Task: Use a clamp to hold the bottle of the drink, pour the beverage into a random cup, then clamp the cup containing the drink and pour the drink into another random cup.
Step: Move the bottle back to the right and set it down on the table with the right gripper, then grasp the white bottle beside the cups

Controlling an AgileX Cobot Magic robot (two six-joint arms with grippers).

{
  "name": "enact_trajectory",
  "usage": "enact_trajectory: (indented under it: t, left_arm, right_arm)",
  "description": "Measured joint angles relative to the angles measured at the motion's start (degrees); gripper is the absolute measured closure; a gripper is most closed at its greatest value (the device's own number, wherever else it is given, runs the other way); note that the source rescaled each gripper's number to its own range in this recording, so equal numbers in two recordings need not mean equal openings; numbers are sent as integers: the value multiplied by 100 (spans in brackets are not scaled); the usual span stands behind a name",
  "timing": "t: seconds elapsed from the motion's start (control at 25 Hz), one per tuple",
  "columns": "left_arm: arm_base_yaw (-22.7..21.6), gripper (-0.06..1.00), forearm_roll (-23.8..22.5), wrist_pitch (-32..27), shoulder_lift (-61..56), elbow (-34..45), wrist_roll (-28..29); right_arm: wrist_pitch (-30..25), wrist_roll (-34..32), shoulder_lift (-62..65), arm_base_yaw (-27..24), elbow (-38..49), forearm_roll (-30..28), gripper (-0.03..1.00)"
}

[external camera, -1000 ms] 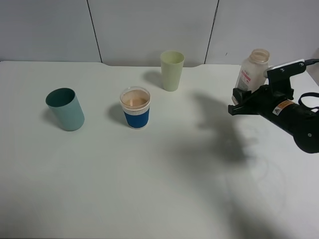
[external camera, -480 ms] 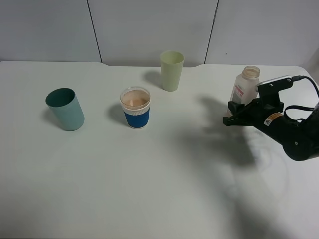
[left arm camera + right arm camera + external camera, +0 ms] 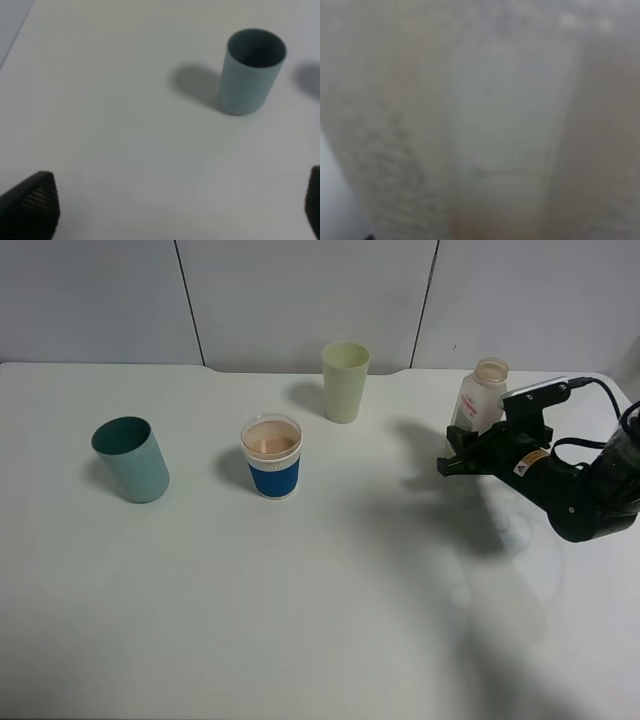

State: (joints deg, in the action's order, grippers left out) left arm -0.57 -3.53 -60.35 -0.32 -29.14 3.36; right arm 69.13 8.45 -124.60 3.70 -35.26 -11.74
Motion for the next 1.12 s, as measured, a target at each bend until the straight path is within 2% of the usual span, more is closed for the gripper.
enact_trajectory:
  t: [0.8,0.84,1.0,1.04,1.08,1.12]
  left_arm:
    - [0,-6,-6,0,0,0,0]
    - [0,-6,-6,0,0,0,0]
    - [0,-6,-6,0,0,0,0]
    - [0,-6,-6,0,0,0,0]
    - [0,-6,-1,0,0,0,0]
    - [0,-6,-1,0,0,0,0]
  right_arm:
    - [127,0,-300,6,-242,-23,95]
    - [127,0,-300,6,-242,-23,90]
    - [105,-12,-343,25,-242,-18,58]
    - [105,-12,-343,25,-242,-18,58]
    - [93,-49,-349,53,-242,-18,47]
    - [86,-68,-349,72,-242,-18,43]
